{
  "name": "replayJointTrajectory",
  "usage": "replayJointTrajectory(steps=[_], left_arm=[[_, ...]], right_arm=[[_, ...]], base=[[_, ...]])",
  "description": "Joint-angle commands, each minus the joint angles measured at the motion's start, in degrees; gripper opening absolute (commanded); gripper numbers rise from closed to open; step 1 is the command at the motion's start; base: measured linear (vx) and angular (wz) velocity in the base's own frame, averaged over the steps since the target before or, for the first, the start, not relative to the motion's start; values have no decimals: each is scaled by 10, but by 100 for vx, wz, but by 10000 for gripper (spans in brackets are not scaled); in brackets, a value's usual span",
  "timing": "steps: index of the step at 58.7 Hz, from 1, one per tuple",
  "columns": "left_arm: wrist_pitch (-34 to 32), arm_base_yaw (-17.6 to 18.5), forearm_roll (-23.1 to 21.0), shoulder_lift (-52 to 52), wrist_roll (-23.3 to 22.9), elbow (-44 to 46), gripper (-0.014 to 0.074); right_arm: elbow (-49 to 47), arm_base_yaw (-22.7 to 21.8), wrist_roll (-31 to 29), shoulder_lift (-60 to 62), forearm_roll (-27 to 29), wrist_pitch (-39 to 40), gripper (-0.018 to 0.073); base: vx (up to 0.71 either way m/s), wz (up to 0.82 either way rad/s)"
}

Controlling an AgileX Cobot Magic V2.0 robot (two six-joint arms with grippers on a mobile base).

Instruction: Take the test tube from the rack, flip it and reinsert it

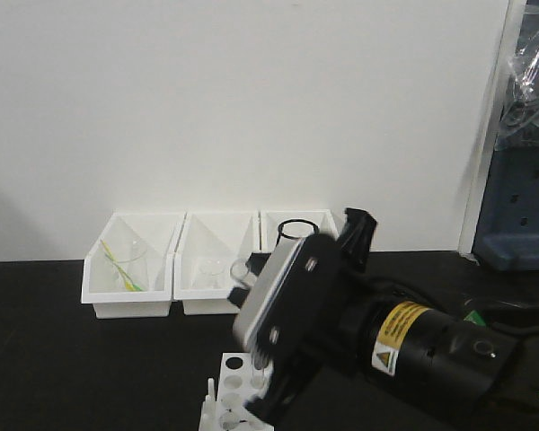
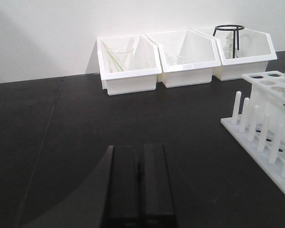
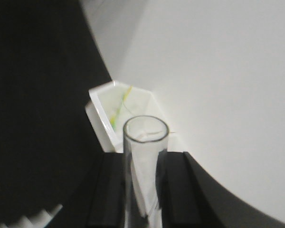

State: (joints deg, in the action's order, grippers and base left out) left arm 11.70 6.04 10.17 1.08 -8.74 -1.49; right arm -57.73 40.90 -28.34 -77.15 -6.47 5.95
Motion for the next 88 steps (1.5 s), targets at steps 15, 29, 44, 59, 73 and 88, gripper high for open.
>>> replayJointTrajectory(steps=[15,29,44,59,73,88], left_arm=[[-47,0,-3,5,-6,2,-7],[-47,0,-3,5,-6,2,-7],[-47,0,-3,5,-6,2,-7],[-47,0,-3,5,-6,2,-7],[-47,0,-3,5,-6,2,-7],[-47,0,-3,5,-6,2,-7]], right_arm=[[31,-2,137,22,243,235,-11],[169,-2,218,12,127,436,-11],[179,-2,240,-44,23,454,-11],[178,-3,240,-96,31,481,-11],[134,-3,240,-118,32,467,-11],[114,-3,238,-160,32,455,-11]], base=[[0,0],[0,0],[0,0],[0,0],[0,0],[0,0]])
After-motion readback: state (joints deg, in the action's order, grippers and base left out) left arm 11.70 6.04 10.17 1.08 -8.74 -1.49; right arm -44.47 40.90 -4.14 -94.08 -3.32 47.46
